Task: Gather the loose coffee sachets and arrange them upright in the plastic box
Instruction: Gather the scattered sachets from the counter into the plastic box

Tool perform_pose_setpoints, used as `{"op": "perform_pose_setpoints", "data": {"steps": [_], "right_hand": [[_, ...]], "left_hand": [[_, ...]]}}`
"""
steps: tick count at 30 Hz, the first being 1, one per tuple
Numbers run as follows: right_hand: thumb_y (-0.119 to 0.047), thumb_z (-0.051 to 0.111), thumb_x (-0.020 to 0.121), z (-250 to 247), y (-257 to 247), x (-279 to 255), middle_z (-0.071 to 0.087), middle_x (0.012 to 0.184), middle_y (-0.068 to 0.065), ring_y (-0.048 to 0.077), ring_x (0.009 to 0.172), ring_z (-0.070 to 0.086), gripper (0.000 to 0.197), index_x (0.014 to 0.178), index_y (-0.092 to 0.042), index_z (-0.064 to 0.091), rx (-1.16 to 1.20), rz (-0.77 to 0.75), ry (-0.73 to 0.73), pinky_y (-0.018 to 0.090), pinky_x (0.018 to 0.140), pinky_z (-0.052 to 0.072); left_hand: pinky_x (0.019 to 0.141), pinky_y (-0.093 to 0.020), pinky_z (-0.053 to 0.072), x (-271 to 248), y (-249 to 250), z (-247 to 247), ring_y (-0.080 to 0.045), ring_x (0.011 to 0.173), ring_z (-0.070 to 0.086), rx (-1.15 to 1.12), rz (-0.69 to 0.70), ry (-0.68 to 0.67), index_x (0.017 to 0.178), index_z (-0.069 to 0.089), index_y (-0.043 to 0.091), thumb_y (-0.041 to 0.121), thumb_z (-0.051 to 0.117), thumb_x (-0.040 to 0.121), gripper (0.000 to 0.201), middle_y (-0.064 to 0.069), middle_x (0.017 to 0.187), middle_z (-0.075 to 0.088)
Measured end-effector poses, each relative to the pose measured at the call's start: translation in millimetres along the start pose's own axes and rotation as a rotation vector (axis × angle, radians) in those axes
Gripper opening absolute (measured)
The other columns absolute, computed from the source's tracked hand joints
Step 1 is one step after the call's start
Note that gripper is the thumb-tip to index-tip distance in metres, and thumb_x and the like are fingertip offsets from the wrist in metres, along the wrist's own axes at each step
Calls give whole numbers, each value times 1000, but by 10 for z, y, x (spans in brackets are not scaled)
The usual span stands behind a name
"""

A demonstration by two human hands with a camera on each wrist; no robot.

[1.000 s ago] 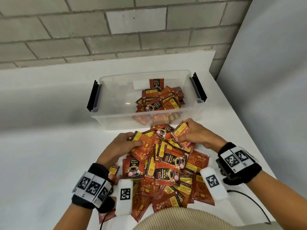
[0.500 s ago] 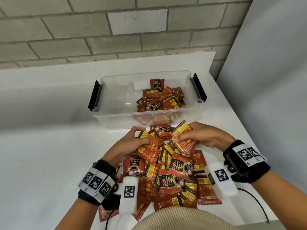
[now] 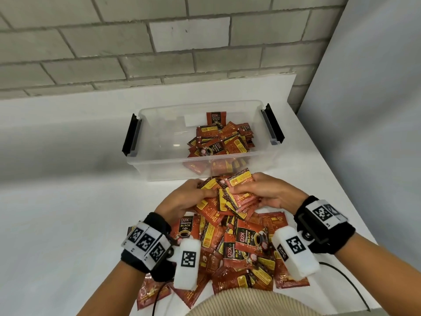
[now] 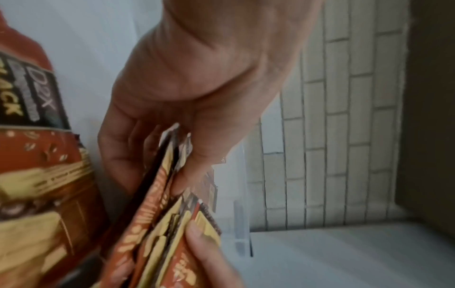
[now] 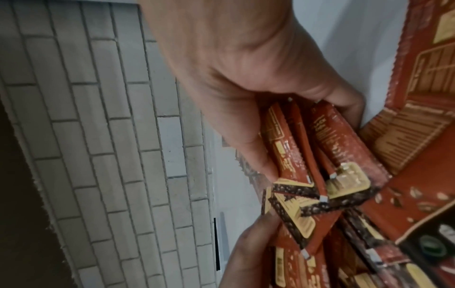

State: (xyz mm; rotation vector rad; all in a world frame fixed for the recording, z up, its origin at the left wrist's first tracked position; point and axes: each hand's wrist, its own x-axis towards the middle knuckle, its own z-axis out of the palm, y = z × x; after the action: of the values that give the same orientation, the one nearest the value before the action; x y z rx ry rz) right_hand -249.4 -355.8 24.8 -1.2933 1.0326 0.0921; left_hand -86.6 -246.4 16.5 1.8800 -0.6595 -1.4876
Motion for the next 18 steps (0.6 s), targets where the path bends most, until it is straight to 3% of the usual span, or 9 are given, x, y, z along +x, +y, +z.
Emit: {"op": "perform_pose_setpoints", "data": {"steps": [3,5,8,10,12,15,18], "right_hand": [[-14,75,79,-32,39,-39,71,104,17,30,92,69,35,111,-6,62,21,5,-37,54,84,54],[-15,78,76,-33,42,-79,71,106,16,30,95,69,42,113,-6,62,30,-8,-40,55,87,52],[-21,81,69,-60,25,-157,72,104,11,27,98,69,55,118,-7,60,28,-51,-57,48,89,54],[-18,76,73,-95,-33,-265,73,103,11,25,95,70,45,115,-7,63,39,-104,-88,42,86,56],[-18,73,72,-132,-149,-410,73,103,11,22,90,70,37,108,-8,66,39,-172,-123,35,81,58],[-18,71,69,-219,-373,-562,73,100,12,20,88,70,34,101,-10,66,54,-263,-134,30,75,59],[-19,71,69,-313,-595,-595,70,107,15,26,98,68,41,107,-7,64,58,-310,-120,34,85,57]], "left_hand": [[81,-38,57,-57,-4,-23,-19,75,69,-100,-24,-76,109,64,6,9,65,88,21,-10,89,73],[90,-42,54,-96,0,-32,-21,81,68,-109,-10,-85,111,65,6,7,66,87,24,-12,95,73],[101,-49,47,-201,34,-68,-29,95,67,-117,33,-95,119,62,5,5,68,84,35,-17,107,71],[101,-50,46,-309,109,-105,-34,102,65,-133,76,-120,122,60,6,5,69,82,41,-20,110,70],[96,-47,51,-442,239,-162,-34,101,66,-136,144,-148,122,60,10,9,71,75,48,-20,110,70],[79,-36,58,-598,467,-293,-25,85,70,-129,230,-151,118,59,8,13,70,69,51,-18,104,71],[72,-31,60,-661,690,-441,-22,81,71,-192,285,-133,113,60,8,13,73,69,47,-16,102,71]]}}
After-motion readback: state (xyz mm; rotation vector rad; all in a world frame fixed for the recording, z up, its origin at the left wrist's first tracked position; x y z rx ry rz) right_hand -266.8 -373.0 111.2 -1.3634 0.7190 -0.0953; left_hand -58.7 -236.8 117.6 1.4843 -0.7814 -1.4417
